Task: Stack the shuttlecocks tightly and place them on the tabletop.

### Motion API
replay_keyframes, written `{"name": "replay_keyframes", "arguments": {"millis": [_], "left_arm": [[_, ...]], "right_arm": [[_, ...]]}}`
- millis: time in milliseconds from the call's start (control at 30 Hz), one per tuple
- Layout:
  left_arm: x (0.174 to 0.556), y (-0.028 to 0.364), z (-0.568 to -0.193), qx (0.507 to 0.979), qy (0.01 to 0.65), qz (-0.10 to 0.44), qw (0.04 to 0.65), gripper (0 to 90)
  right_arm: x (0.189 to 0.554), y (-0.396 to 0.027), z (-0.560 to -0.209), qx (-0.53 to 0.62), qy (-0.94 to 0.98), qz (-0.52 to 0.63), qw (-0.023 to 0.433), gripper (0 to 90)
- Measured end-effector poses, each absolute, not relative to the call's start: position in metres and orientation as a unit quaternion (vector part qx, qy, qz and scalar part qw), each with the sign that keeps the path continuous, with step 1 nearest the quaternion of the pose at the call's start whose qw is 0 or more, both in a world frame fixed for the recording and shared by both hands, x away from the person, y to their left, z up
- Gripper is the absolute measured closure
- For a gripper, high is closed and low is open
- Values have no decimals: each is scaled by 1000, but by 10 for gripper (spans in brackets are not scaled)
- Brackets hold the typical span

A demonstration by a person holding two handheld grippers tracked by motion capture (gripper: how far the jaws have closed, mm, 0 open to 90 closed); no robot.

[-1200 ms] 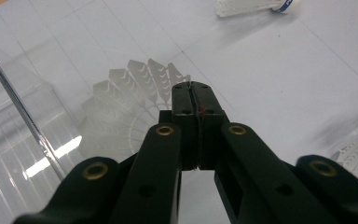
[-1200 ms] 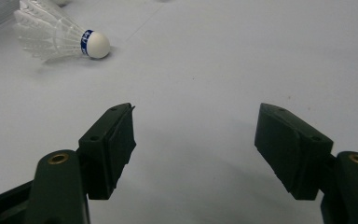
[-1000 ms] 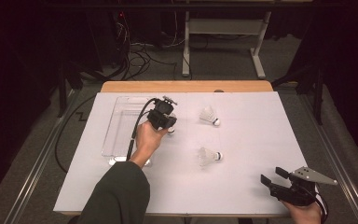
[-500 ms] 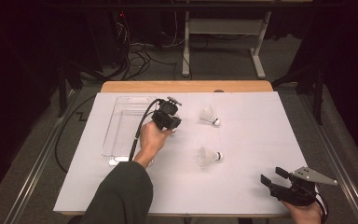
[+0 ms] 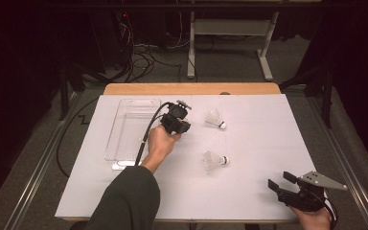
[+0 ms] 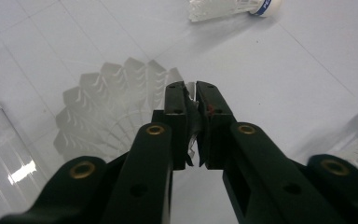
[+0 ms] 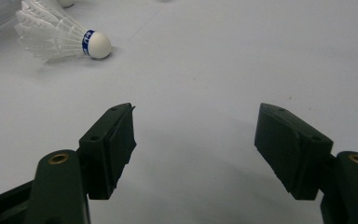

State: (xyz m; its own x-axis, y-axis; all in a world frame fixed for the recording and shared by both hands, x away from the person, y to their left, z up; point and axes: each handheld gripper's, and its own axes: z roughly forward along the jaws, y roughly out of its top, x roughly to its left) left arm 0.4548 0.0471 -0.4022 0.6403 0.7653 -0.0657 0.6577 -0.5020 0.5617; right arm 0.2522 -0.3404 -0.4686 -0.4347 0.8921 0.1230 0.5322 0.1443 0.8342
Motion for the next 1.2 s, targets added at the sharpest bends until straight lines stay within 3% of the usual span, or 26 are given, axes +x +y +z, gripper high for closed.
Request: {"name": "replay_keyframes", "arguments": {"millis": [267, 767, 1200], "left_arm": [[456, 42, -403, 865, 410, 91, 275, 870], [457, 34, -409, 865, 408, 87, 278, 818], [459, 18, -410, 876, 395, 89, 263, 832]], "right_arm": [[252, -340, -469, 490, 727, 434, 207, 292], [252, -340, -469, 489, 728, 434, 206, 291], [252, -340, -469, 489, 728, 435, 206, 291]]}}
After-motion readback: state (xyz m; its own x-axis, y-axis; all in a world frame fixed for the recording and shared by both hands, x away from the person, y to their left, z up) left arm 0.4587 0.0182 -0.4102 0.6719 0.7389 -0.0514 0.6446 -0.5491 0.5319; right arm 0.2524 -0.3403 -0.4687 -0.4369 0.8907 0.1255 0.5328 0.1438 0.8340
